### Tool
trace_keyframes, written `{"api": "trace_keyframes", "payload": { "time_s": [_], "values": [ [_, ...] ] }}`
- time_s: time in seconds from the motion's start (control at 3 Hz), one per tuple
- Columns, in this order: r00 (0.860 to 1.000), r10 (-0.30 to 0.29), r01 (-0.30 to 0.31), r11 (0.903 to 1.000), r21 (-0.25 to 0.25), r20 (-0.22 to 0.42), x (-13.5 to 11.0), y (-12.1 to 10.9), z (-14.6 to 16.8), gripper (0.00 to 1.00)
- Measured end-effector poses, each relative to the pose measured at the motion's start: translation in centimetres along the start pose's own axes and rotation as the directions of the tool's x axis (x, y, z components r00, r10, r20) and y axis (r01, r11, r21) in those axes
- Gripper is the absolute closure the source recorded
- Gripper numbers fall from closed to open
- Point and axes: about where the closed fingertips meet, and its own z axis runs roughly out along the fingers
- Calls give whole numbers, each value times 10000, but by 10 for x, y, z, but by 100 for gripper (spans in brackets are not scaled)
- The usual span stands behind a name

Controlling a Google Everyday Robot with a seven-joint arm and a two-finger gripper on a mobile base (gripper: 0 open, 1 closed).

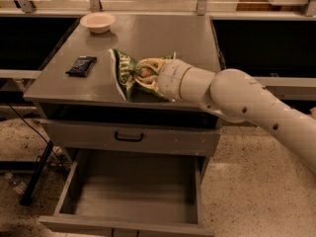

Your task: Pick green jalapeno chip bag from middle drawer and place on counter

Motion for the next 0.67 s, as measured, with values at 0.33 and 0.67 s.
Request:
{"api": "trace_keyframes", "payload": {
  "time_s": [0.33, 0.67],
  "values": [
    [9999, 139, -136, 9995, -277, 74, 8, 3, 22, 100],
    [9994, 247, -225, 9964, -813, 262, 12, 15, 53, 100]
  ]
}}
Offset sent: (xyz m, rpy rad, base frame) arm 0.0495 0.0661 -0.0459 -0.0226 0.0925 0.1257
